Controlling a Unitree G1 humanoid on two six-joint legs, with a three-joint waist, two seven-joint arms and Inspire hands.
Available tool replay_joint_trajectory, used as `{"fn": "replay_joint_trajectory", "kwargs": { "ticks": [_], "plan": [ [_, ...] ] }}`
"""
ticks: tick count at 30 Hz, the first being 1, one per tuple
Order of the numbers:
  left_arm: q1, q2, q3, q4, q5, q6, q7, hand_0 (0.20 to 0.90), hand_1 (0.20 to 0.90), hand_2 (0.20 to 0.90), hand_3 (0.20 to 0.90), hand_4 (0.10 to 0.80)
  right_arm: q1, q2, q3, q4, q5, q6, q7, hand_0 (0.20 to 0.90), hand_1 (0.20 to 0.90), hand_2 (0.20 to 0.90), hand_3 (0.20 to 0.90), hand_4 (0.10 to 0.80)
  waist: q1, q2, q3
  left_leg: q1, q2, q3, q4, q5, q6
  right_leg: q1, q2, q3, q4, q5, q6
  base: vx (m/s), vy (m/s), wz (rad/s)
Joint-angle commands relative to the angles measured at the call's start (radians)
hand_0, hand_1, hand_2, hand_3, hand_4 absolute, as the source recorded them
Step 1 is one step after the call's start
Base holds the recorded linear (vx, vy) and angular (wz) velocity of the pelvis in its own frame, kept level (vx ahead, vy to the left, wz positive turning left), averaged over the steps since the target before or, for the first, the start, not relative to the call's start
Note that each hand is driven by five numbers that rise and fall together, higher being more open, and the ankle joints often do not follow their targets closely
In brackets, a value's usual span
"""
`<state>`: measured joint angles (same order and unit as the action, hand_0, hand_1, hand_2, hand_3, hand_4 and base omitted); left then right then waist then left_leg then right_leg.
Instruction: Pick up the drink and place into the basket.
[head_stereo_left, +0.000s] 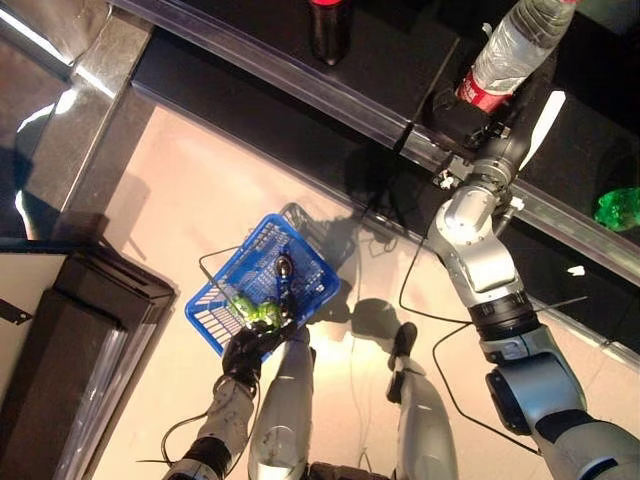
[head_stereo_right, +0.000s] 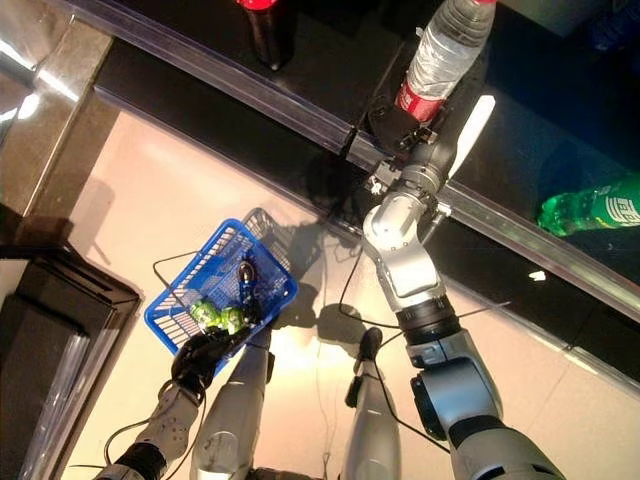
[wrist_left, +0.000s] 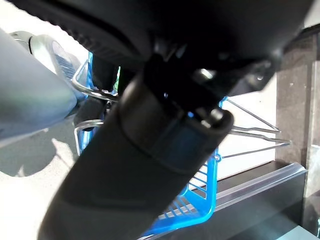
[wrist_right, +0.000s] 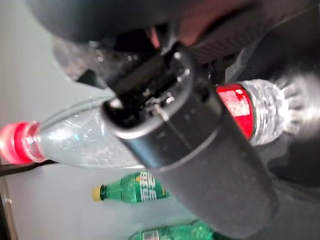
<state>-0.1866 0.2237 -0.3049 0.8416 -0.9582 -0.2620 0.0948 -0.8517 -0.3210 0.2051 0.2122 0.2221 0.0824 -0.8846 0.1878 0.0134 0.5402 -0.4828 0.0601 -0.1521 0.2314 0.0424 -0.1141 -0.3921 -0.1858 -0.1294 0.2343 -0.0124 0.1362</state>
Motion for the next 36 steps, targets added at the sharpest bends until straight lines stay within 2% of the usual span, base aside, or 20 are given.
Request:
{"fn": "replay_joint_trajectory", "kwargs": {
  "ticks": [1, 8, 9, 10, 11, 24, 36],
  "plan": [
    [0.078, 0.043, -0.032, -0.145, 0.006, -0.060, -0.037, 0.300, 0.300, 0.300, 0.200, 0.100, -0.129, -0.109, -0.003, -0.116, -0.034, -0.071, 0.041, 0.900, 0.900, 0.900, 0.900, 0.800, 0.028, -0.008, -0.020, -0.001, -0.025, -0.065, -0.005, 0.021, 0.090, -0.009, -0.030, 0.009, 0.068, 0.031, -0.052, 0.015, -0.005, 0.06],
    [0.081, 0.052, -0.032, -0.150, 0.004, -0.059, -0.038, 0.300, 0.300, 0.300, 0.200, 0.100, -0.152, -0.130, -0.013, -0.106, -0.016, -0.062, -0.015, 0.900, 0.900, 0.900, 0.900, 0.800, 0.031, -0.013, -0.020, -0.008, -0.028, -0.065, 0.002, 0.017, 0.092, -0.018, -0.028, 0.005, 0.077, 0.029, -0.051, 0.005, -0.003, 0.01],
    [0.081, 0.054, -0.033, -0.152, 0.002, -0.059, -0.037, 0.300, 0.300, 0.300, 0.200, 0.100, -0.155, -0.133, -0.016, -0.098, -0.012, -0.059, -0.030, 0.789, 0.789, 0.789, 0.771, 0.671, 0.031, -0.013, -0.020, -0.010, -0.029, -0.065, 0.004, 0.016, 0.092, -0.020, -0.027, 0.005, 0.079, 0.028, -0.051, 0.000, 0.000, 0.00],
    [0.080, 0.057, -0.033, -0.153, -0.001, -0.057, -0.037, 0.300, 0.300, 0.300, 0.200, 0.100, -0.161, -0.139, -0.022, -0.081, -0.010, -0.059, -0.050, 0.326, 0.326, 0.326, 0.230, 0.130, 0.031, -0.014, -0.020, -0.012, -0.029, -0.065, 0.006, 0.015, 0.093, -0.021, -0.027, 0.005, 0.080, 0.028, -0.051, 0.000, 0.000, 0.00],
    [0.079, 0.060, -0.034, -0.153, -0.004, -0.057, -0.039, 0.300, 0.300, 0.300, 0.200, 0.100, -0.167, -0.146, -0.025, -0.067, -0.010, -0.056, -0.063, 0.300, 0.300, 0.300, 0.200, 0.100, 0.031, -0.014, -0.020, -0.013, -0.029, -0.064, 0.006, 0.015, 0.093, -0.022, -0.026, 0.005, 0.080, 0.028, -0.051, 0.000, 0.000, 0.00],
    [0.070, 0.085, -0.032, -0.157, -0.024, -0.046, -0.057, 0.300, 0.300, 0.300, 0.200, 0.100, -0.243, -0.220, -0.008, 0.122, 0.067, -0.052, -0.092, 0.300, 0.300, 0.300, 0.200, 0.100, 0.046, -0.019, -0.020, -0.026, -0.039, -0.071, 0.009, 0.012, 0.099, -0.030, -0.024, -0.005, 0.082, 0.028, -0.052, 0.000, 0.000, 0.00],
    [0.064, 0.096, -0.037, -0.160, -0.033, -0.050, -0.063, 0.300, 0.300, 0.300, 0.200, 0.100, -0.267, -0.233, 0.016, 0.206, 0.086, -0.095, -0.066, 0.300, 0.300, 0.300, 0.200, 0.100, 0.055, -0.023, -0.020, -0.027, -0.041, -0.071, 0.006, 0.012, 0.099, -0.029, -0.023, -0.016, 0.082, 0.028, -0.051, -0.012, 0.000, 0.04]
  ]
}}
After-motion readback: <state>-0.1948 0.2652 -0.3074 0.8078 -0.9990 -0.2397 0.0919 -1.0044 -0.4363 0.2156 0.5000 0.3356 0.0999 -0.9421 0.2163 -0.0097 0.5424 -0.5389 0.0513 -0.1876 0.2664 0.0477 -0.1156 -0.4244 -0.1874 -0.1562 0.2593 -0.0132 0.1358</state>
